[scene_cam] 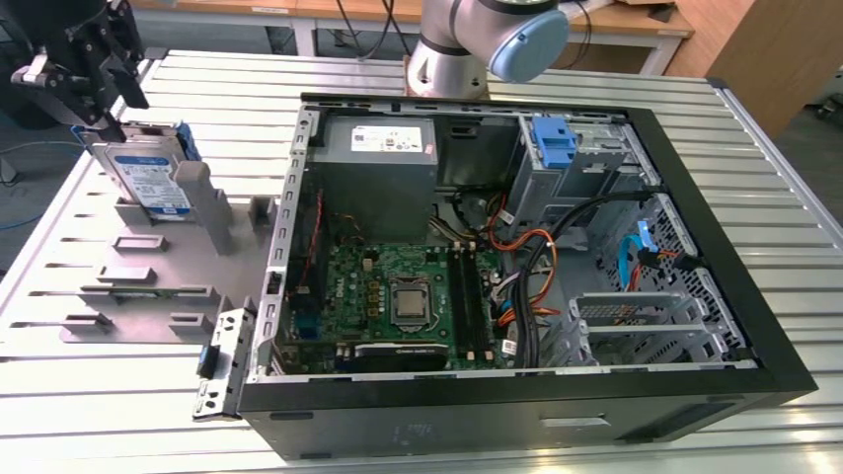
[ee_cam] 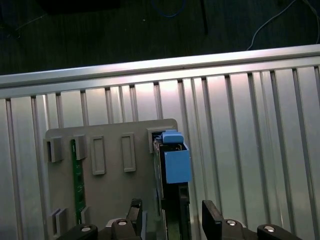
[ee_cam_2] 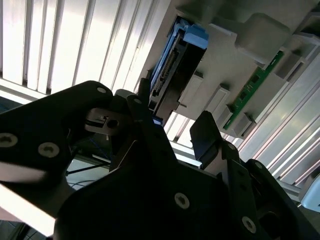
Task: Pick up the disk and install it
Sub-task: 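Pick up the disk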
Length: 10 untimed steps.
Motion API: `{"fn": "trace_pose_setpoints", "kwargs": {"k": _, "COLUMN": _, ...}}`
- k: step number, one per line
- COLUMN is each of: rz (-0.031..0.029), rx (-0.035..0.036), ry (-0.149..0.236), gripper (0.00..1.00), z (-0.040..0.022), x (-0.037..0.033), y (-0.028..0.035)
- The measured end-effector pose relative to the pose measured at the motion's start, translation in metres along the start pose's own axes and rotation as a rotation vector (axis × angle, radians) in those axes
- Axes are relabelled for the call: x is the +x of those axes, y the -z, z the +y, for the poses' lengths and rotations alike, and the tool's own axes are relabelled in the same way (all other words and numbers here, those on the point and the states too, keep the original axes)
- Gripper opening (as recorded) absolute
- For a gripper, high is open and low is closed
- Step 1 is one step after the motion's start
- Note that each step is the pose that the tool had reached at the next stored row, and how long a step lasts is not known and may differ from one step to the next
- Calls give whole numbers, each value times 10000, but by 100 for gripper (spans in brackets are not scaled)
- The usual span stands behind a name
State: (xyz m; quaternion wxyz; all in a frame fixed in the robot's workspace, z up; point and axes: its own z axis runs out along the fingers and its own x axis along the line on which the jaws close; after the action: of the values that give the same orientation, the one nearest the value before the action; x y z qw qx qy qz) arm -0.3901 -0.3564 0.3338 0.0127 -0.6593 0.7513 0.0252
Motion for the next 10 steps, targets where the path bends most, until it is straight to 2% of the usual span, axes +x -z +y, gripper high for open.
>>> {"fn": "trace_pose_setpoints", "kwargs": {"k": 10, "rz": 0, "rx": 0, "ry": 0, "gripper": 59, "z": 0, "x": 0, "y": -5}}
